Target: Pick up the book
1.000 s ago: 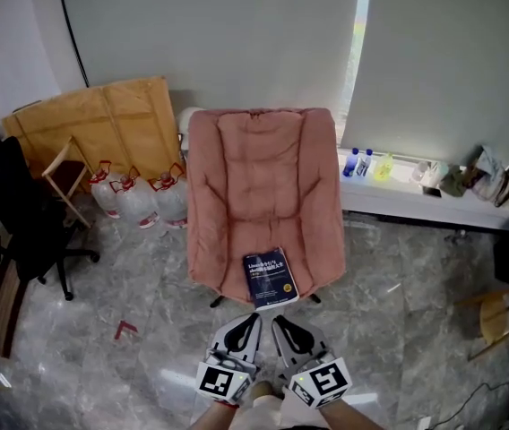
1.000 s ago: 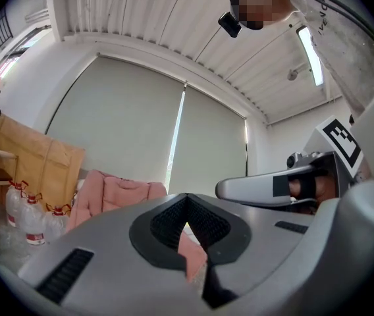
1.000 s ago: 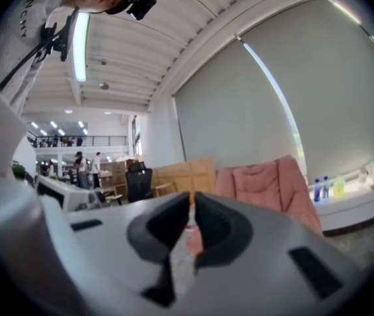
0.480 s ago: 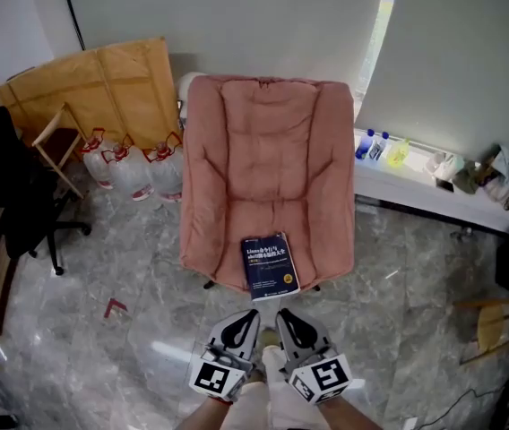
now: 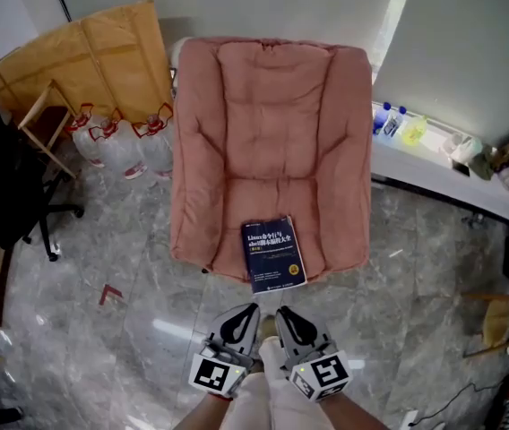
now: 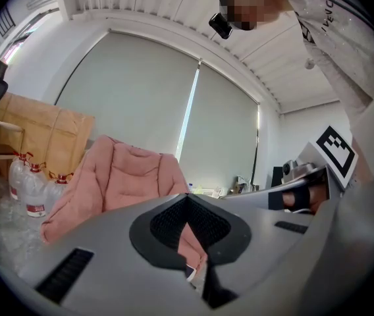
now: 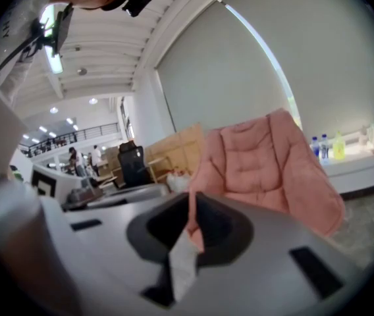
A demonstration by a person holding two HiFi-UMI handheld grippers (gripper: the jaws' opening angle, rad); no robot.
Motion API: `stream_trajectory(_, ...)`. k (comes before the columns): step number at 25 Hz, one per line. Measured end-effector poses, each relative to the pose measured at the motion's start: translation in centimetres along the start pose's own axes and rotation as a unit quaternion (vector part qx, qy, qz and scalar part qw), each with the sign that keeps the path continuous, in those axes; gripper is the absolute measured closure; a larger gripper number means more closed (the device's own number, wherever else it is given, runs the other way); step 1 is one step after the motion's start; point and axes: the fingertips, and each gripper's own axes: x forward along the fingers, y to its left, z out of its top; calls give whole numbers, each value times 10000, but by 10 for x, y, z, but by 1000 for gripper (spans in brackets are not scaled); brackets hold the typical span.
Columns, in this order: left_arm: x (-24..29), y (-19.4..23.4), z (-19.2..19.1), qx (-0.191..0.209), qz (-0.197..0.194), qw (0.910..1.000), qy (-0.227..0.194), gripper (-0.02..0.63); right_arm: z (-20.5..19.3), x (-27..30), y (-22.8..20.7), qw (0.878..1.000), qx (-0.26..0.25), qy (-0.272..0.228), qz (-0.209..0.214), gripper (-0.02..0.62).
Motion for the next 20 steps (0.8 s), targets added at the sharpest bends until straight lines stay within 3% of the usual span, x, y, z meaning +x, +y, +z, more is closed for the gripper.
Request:
stream_trajectory(12,13,36,-71,-238,220,9989,330,592,-61,38,-41,9981,409,405,-208,573)
stream_trajectory(20,25,54,-107,-83,267,9987,428,592,-111,49,-79,9922,996,598,-462,546)
